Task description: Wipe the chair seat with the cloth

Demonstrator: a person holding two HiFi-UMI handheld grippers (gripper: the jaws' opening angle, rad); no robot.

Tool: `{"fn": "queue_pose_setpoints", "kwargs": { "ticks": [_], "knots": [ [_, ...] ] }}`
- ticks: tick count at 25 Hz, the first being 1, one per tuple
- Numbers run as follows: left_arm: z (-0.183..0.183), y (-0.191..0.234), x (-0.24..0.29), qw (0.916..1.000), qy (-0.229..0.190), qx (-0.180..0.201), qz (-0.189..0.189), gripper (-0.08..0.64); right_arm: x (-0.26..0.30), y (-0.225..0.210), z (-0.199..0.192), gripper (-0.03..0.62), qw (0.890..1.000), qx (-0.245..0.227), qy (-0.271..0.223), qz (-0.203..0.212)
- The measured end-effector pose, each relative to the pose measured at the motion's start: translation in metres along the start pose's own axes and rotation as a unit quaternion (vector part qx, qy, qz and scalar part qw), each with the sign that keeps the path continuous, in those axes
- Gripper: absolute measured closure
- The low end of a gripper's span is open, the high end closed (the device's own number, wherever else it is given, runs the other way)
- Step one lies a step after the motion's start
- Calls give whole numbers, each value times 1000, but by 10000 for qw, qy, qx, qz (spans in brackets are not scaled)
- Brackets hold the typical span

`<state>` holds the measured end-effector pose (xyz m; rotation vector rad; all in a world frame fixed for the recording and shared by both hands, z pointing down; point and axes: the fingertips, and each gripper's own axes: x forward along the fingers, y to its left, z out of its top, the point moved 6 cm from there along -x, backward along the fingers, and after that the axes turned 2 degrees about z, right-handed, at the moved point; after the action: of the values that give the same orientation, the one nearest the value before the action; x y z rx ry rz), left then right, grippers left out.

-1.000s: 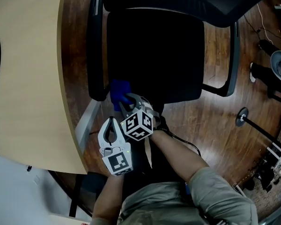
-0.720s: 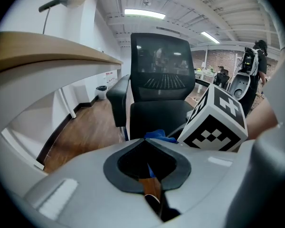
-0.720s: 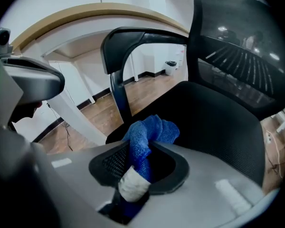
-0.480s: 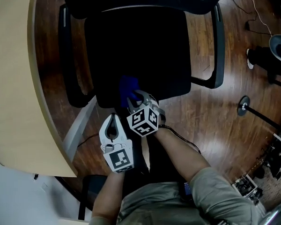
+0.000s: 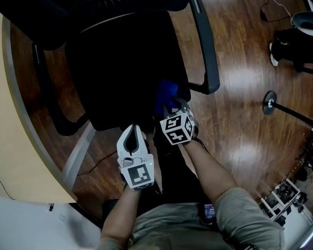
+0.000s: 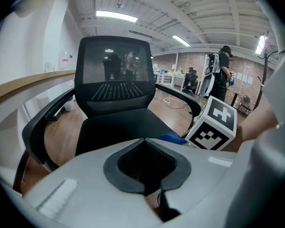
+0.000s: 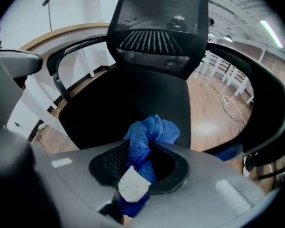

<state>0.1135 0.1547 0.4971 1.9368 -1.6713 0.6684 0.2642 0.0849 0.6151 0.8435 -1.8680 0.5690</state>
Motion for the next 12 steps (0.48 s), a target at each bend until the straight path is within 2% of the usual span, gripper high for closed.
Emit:
{"fn": "queue_pose_setpoints", "kwargs": {
  "ticks": [5,12],
  "knots": [
    [11,-35,15,9997,5,117,-237,554,-13,-46,-33,502,9984,481,132,-283],
    [5,-68,34,9995,11,117,-291,554,-8,-69,-60,502,9970,714,243,-199]
  ]
}}
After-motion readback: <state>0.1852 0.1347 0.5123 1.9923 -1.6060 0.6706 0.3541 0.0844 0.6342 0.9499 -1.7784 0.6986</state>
